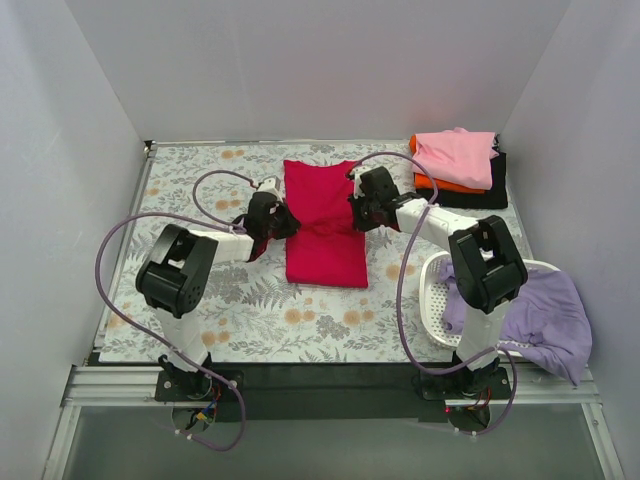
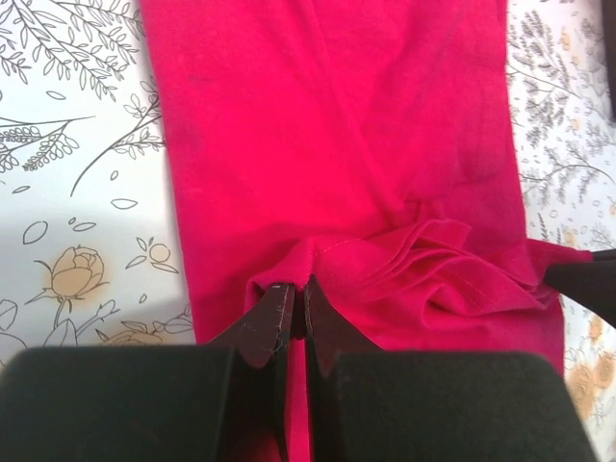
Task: Fold and stack the t-shirts
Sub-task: Fold the tshirt
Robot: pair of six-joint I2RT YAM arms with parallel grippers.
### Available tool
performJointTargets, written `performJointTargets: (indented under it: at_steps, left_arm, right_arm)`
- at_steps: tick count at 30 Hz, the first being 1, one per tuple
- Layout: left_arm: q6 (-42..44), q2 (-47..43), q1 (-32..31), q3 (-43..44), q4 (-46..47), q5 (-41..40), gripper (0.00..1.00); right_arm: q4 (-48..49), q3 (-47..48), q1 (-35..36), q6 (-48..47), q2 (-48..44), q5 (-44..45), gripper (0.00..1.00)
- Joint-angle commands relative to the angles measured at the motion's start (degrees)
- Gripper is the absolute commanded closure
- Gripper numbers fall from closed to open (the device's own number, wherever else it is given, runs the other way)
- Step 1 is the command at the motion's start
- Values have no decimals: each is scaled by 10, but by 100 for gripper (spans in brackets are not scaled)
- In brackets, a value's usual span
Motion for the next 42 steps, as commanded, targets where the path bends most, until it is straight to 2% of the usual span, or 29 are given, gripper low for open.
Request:
performJointTargets:
  at_steps: [1,2,3,4,5,6,7,8,11,16,18,22,25,34,42]
  left_arm:
    - [13,8,8,27,-16,-22,100]
    - [12,9,8,31,-27,-22,98]
    - [9,7,8,33,-31,-50,85]
    - [8,-7,8,30,-32,-57,80]
    - [8,-16,8,28,-31,-61,76]
    - [8,-28,8,27,-32,-62,70]
    - [9,-53,8,27,-32,-62,64]
    - [11,-66,8,26,-34,-61,63]
    - [7,-118,8,12,-41,-65,60]
    - [-13,-209,7,-49,-59,-64,60]
    - [-32,-229,5,-93,-66,-35,60]
    - [-53,-281,-5,-154,-92,-30,60]
    - [-73,-306,-11,-200,-94,3,61]
    - [-110,-292,-37,-262,-46,33,62]
    - [-119,-275,-56,-274,-73,5,65]
  right_arm:
    - [0,31,-4,-8,10,12,99]
    - [-1,32,-6,-7,13,12,99]
    - [-3,33,-7,-7,13,12,95]
    - [-6,34,-7,-6,9,12,86]
    - [-9,33,-8,-6,3,29,65]
    - [-9,31,-8,-6,-6,30,58]
    - [-10,27,-7,-5,-15,31,54]
    - [-10,19,-8,-3,-38,33,50]
    - [-9,-13,-8,-1,-95,44,46]
    - [-4,-74,-2,12,-179,19,45]
    - [-3,-102,6,19,-194,19,45]
    - [17,-141,26,33,-227,-47,45]
    - [47,-171,48,48,-235,-77,45]
    - [76,-196,92,60,-176,-79,45]
    - [81,-234,100,69,-174,-53,46]
